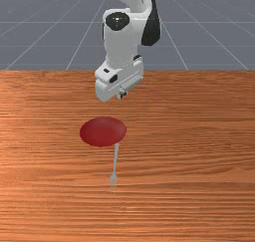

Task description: Put the fork on the plate

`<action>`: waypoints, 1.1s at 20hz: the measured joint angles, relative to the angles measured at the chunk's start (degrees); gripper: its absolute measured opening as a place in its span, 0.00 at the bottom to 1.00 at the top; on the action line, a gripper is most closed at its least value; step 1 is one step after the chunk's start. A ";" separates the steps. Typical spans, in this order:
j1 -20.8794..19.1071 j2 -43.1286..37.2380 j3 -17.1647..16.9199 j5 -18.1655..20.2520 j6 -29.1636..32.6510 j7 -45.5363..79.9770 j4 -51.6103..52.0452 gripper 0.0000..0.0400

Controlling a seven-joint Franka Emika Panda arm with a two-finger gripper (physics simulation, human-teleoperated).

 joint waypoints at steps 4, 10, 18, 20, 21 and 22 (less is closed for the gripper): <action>-0.46 2.69 -3.11 9.47 -10.33 29.88 3.69 0.02; -1.87 3.46 -4.99 13.12 -9.99 37.59 5.66 0.00; -1.42 16.11 -6.81 10.95 12.21 41.17 19.67 0.97; 0.51 23.43 -7.23 9.20 22.75 42.14 21.72 0.99; 1.25 26.53 -7.29 8.73 25.95 42.61 22.71 0.99; 1.94 29.06 -7.33 8.37 27.65 43.21 23.55 1.00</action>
